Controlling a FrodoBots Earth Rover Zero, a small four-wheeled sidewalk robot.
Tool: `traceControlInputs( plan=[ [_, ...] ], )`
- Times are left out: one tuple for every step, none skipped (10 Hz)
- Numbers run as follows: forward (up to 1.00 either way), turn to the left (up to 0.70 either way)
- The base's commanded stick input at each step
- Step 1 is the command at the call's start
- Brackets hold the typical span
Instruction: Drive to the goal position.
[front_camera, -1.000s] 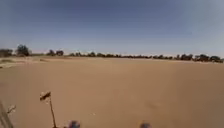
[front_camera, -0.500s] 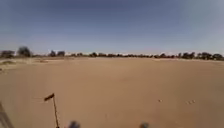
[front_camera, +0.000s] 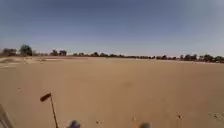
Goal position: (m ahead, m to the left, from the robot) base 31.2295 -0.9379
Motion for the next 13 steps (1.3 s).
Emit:
traceControlInputs(
  plan=[
    [0.70,0.00],
    [0.70,0.00],
    [0.70,0.00],
    [0.70,0.00],
    [0.70,0.00],
    [0.70,0.00],
    [0.70,0.00],
    [0.70,0.00],
    [0.70,0.00],
    [0.70,0.00],
    [0.70,0.00],
    [0.70,0.00],
    [0.70,0.00]
  ],
)
